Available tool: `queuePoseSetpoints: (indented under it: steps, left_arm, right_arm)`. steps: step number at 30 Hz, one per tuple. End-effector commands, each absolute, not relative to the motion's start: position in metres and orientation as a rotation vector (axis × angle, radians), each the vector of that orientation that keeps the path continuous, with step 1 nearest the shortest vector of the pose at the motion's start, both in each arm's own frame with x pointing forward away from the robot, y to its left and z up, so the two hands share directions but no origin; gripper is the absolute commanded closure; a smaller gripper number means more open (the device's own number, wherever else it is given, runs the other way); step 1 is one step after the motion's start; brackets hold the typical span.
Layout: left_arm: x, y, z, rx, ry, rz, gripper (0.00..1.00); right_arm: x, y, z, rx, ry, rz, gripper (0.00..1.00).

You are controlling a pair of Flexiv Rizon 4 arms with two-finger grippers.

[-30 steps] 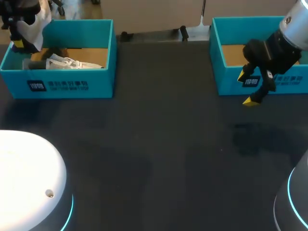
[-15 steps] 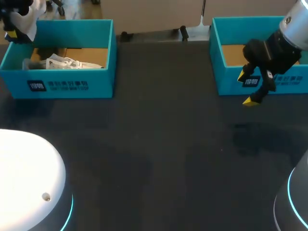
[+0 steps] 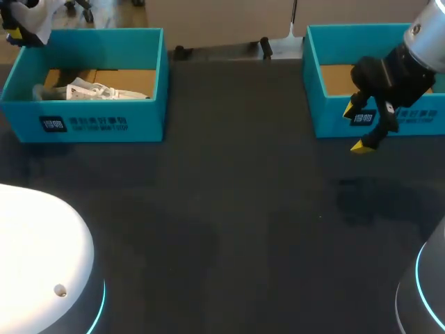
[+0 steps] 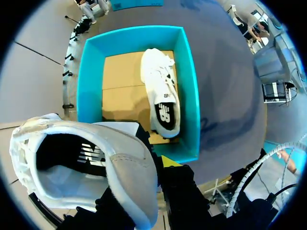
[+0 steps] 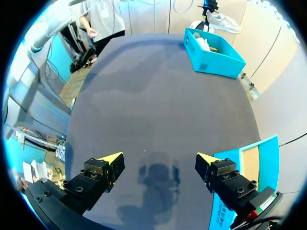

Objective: Take the shoe out of the shoebox, open the shoe tongue, remove and reinsert the insole, then place the shoe into the shoebox

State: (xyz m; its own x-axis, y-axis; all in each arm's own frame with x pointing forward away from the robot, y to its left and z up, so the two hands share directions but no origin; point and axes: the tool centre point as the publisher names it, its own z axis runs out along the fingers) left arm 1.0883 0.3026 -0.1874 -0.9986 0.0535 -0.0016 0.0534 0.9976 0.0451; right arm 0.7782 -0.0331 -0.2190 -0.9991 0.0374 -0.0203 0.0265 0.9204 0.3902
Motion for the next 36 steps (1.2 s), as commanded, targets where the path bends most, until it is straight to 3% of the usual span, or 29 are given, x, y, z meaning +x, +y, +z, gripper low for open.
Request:
queuePoseSetpoints:
  steps: [1, 24, 36]
  left_arm:
    - [1.101, 0.304, -0.186, 0.085, 3.137, 0.068, 1.00]
    - [1.118, 0.297, -0.183, 0.036, 3.138, 0.120, 1.00]
    - [1.106, 0.313, -0.174, 0.884, 2.950, 0.188, 1.00]
  right_arm:
    - [0.778, -0.033, -0.220, 0.051, 3.053, 0.616, 0.00]
    - [0.778, -0.033, -0.220, 0.051, 3.053, 0.616, 0.00]
    - [0.778, -0.033, -0.220, 0.051, 3.053, 0.616, 0.00]
